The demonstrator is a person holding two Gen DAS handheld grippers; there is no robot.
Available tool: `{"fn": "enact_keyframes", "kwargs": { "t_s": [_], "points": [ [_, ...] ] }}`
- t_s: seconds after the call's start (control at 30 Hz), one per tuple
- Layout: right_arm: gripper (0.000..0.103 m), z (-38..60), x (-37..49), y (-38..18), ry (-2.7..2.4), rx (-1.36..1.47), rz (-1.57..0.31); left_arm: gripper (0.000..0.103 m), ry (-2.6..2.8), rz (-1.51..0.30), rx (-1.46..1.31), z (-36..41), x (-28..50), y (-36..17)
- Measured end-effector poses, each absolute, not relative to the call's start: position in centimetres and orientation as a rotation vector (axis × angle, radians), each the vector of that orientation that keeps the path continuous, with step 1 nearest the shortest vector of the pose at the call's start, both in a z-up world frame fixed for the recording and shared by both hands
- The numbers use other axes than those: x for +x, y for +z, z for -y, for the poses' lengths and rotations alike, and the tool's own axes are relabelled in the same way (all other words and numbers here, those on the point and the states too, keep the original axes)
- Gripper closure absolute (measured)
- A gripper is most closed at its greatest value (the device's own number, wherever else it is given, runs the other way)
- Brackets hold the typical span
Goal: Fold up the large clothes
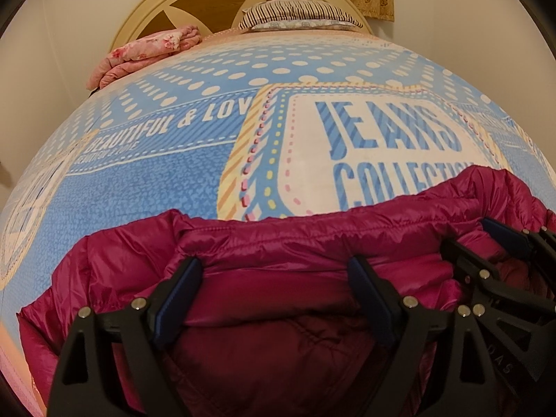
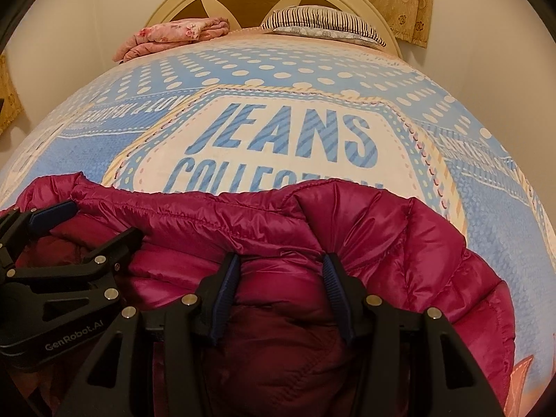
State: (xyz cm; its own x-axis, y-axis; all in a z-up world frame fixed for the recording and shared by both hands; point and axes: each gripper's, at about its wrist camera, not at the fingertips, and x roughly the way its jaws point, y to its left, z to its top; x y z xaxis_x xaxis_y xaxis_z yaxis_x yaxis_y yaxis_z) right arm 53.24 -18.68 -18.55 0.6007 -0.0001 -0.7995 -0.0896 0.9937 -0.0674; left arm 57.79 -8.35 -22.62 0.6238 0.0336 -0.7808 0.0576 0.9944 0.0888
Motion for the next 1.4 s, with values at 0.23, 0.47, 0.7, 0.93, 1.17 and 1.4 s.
{"fn": "enact_keyframes", "kwargs": {
  "t_s": [0.23,0.47,0.7,0.93,1.17,1.4],
  "points": [
    [0.051,18.6,53.3,-18.6,0.051,-0.102,-0.925,0.013,-0.014,-0.898,0.108,8.5,57.8,-22.6],
    [0.051,18.7,53.3,-18.6,0.051,-0.103,-0.925,0.013,-0.011,-0.898,0.115,8.5,57.9,-22.7],
    [0.050,18.8,53.3,-18.5,0.056,-0.096,-0.924,0.011,-0.030,-0.926,0.105,8.3,58.2,-22.2],
    [0.017,23.8,48.2,-13.8,0.173,-0.009,-0.931,0.007,-0.183,-0.785,0.035,4.3,49.7,-13.5],
    [0.016,29.6,33.2,-10.7,0.214,0.057,-0.973,0.000,-0.208,-0.673,0.086,-1.1,32.9,-10.7],
    [0.016,32.5,17.1,-11.2,0.175,0.031,-0.969,0.000,-0.203,-0.801,0.076,-5.4,20.2,-16.5]
  ]
}}
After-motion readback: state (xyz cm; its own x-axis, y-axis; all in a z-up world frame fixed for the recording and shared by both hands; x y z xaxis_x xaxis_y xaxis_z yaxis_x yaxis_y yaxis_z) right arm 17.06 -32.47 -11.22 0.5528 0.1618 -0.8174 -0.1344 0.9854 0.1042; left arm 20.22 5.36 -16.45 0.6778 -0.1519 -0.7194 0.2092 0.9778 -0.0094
